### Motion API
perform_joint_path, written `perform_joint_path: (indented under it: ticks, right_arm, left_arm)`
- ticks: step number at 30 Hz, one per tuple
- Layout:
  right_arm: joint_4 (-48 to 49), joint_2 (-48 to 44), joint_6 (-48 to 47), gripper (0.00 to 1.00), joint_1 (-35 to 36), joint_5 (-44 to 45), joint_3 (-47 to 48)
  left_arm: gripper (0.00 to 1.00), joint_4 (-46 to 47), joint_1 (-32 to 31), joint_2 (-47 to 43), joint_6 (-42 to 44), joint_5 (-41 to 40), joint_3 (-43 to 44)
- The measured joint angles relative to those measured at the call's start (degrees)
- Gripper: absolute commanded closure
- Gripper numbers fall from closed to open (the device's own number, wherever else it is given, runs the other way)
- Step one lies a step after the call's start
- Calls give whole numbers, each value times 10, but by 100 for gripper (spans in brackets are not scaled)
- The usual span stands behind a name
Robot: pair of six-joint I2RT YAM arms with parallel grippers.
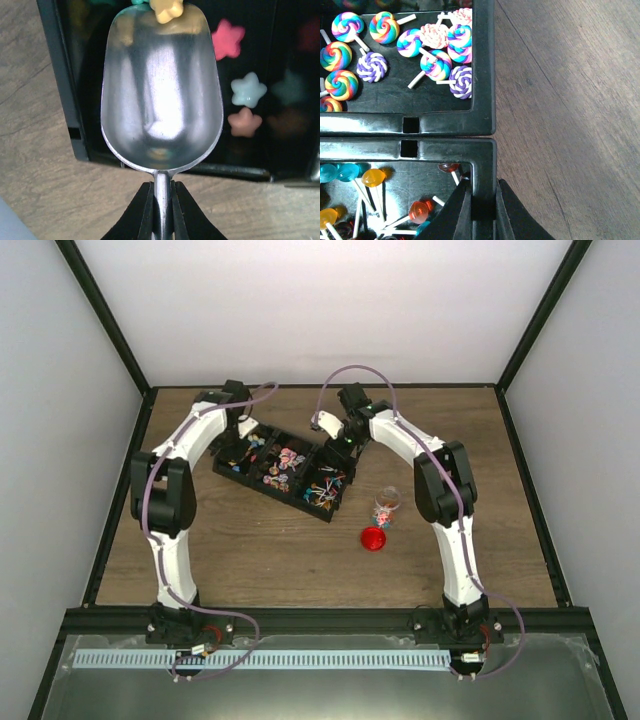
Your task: Pack the candies
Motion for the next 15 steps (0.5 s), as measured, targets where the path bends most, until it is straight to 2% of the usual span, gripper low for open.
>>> perform_joint_path:
  ticks: [11, 15]
  right_arm:
    - [12, -3, -12, 99, -3, -4, -8]
    - [16, -3, -17, 99, -7, -3, -9]
  left_arm:
    - [96, 200, 1, -31, 4, 44, -115]
    - [96, 283, 5, -56, 15, 67, -182]
